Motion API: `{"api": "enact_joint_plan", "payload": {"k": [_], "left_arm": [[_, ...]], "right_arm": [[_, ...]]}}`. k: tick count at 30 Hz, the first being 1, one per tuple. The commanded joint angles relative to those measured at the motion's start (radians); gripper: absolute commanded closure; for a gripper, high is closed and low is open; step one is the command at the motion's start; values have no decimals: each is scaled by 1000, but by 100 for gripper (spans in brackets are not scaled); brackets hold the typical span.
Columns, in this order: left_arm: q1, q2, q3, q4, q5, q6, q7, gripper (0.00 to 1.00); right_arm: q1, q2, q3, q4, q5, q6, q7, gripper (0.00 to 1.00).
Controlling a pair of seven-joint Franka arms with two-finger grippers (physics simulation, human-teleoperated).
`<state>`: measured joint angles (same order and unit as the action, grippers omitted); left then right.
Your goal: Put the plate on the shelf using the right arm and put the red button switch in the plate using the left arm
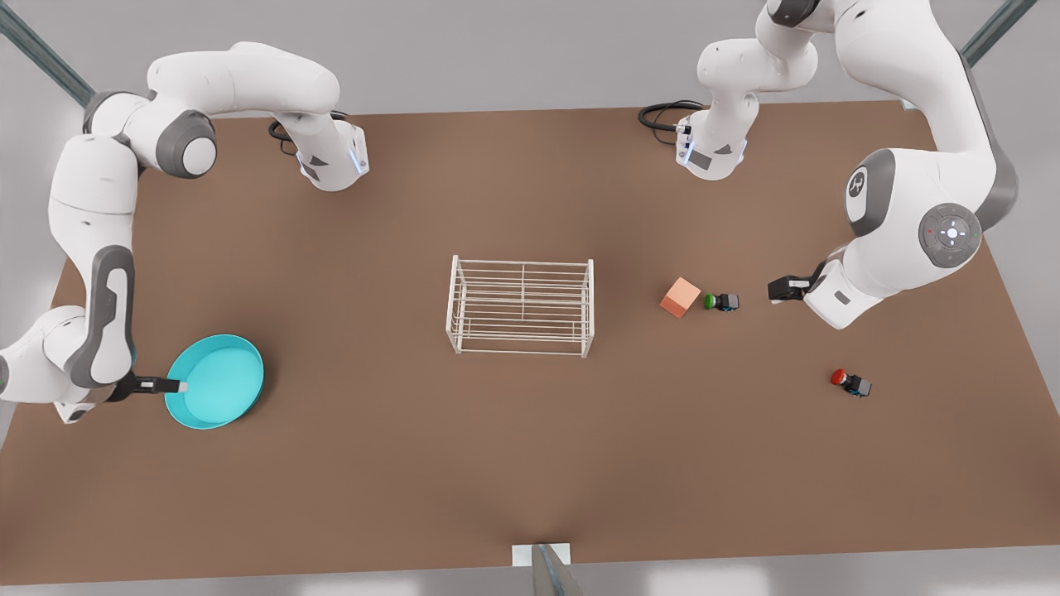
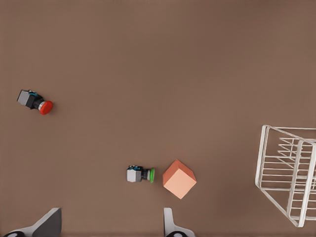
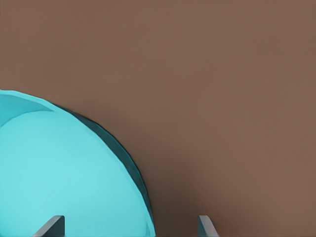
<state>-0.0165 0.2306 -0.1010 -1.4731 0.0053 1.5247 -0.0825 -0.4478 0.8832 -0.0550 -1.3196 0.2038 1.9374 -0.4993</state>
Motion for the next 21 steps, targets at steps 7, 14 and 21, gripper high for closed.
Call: {"api": "enact_joint_plan", "payload": {"k": [7, 14, 21], "left_arm": [[0, -2, 0, -1, 1, -3, -10, 0], [-2, -1, -3, 0, 1, -3, -10, 0], [0, -4, -3, 0, 1, -6, -10, 0]], "right_arm": [[1, 11, 4, -20, 25, 18, -168, 14], [0, 10, 3, -20, 29, 14, -200, 77], [-2, -7, 6, -9, 45, -41, -255, 79]]}}
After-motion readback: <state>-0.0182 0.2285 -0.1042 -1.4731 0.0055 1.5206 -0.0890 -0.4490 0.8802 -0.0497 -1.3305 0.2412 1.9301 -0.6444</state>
